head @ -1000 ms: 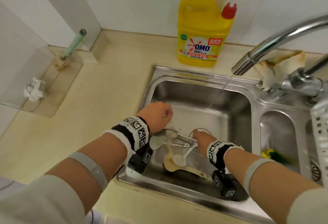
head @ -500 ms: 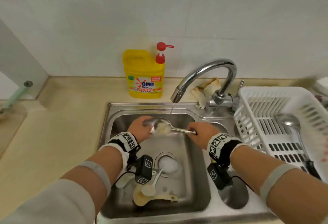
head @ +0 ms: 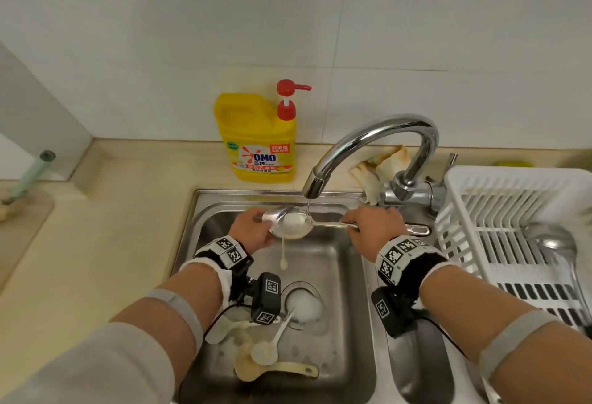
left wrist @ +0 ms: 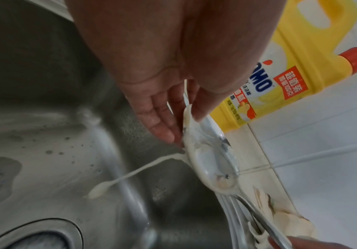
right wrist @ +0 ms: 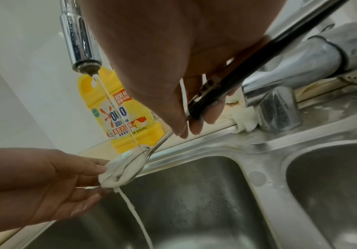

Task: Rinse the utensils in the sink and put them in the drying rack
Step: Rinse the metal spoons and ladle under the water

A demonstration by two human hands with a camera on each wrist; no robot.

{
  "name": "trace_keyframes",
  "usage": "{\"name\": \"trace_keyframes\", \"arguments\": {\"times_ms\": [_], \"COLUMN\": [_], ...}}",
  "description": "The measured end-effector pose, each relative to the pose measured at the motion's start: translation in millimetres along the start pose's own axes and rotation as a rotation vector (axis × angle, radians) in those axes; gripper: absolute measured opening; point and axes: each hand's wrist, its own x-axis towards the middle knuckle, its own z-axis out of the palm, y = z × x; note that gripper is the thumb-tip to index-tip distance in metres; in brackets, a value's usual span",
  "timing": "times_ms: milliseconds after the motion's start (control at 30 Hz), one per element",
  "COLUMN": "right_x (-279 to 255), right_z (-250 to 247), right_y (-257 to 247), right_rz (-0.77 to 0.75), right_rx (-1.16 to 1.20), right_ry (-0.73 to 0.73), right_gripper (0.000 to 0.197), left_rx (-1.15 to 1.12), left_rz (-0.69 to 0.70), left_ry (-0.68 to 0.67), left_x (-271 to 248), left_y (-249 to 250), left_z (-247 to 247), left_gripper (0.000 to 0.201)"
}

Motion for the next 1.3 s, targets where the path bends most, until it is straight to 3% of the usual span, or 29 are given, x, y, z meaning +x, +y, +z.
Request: {"name": "trace_keyframes", "arguments": {"times_ms": [267,567,800,1000,1300], "right_x": [9.4,11.4,2.4,-3.4,-12.5], "right_z": [6.0,18.1,7.0,-5.6,-16.3], "right_y": [5.1,18.8,33.3,45.8,48.9], "right_rz": [-0.026,0.02,0.04,0.054,0.052], "right_rx": [0.056,0.12,0.037,-0.02,-0.172], "right_ry": [0.002,0.032,0.134,0.114,0.159], "right_gripper": [0.024,0.017,0.017,0.016,0.023], "left_rx": [-0.166,-0.228,-0.172,0.002,0.054], "left_rz": [-0.091,-0.063,-0.026,0.026,0.076], "left_ry": [-0.007,-0.038,-0.068,-0.063,-0.119], "left_x": [7.2,9.8,13.7,21.0,21.2], "left_y": [-6.5,-15.4,-15.3,-15.1,-6.9], "left_z": [-0.3,7.7,33.7,52.6,72.4], "left_gripper": [0.03,0.027,0.026,0.025,0.06]}}
